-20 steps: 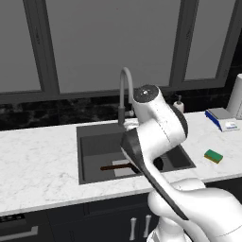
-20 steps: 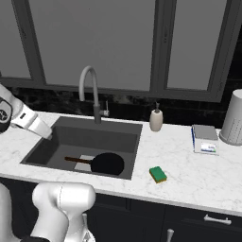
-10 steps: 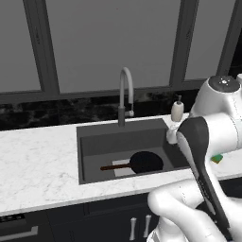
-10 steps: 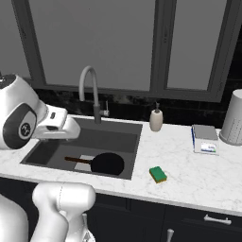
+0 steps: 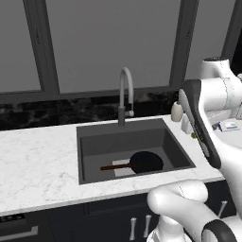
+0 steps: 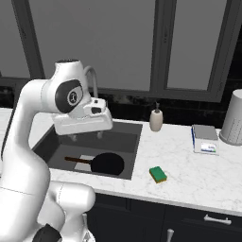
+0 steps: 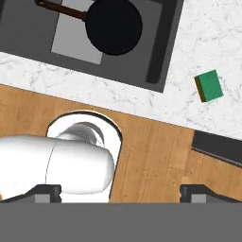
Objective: Pick the pan and sponge and place them into the sink. Then turn on the water.
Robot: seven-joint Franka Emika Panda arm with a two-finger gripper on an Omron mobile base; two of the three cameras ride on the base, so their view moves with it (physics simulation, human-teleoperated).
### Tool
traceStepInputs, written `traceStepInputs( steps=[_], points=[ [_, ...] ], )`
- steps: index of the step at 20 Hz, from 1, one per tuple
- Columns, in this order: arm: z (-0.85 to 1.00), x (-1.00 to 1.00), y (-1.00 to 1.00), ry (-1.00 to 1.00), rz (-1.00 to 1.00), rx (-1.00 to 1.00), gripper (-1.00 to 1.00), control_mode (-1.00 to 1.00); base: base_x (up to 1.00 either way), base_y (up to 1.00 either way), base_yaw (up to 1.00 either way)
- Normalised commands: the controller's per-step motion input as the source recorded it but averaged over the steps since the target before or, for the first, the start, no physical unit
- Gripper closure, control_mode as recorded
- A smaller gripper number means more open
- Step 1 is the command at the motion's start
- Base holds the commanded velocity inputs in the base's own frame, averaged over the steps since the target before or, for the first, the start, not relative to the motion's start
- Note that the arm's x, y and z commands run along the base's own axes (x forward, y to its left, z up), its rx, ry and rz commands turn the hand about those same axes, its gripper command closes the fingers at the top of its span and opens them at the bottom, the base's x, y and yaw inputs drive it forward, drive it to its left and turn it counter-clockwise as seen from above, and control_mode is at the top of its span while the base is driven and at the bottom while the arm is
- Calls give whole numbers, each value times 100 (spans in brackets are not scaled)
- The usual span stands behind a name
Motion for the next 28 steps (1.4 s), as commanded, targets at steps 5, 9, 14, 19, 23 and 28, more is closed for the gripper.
traceStepInputs(
  steps=[5, 9, 14, 19, 23, 28],
  points=[
    [-57, 100, -32, 25, -10, 0, -100, -100, 0, 0, 0],
    [-66, 100, -73, 26, -5, 14, -100, -100, 0, 0, 0],
    [-58, 98, -70, 18, -1, 20, -100, -100, 0, 0, 0],
    [-30, 59, -54, 7, 0, 5, -100, -100, 0, 0, 0],
    [-37, 14, -12, -2, 0, 0, -100, -100, 0, 0, 0],
    [-53, 2, -5, -14, 0, 0, -100, -100, 0, 0, 0]
  ],
)
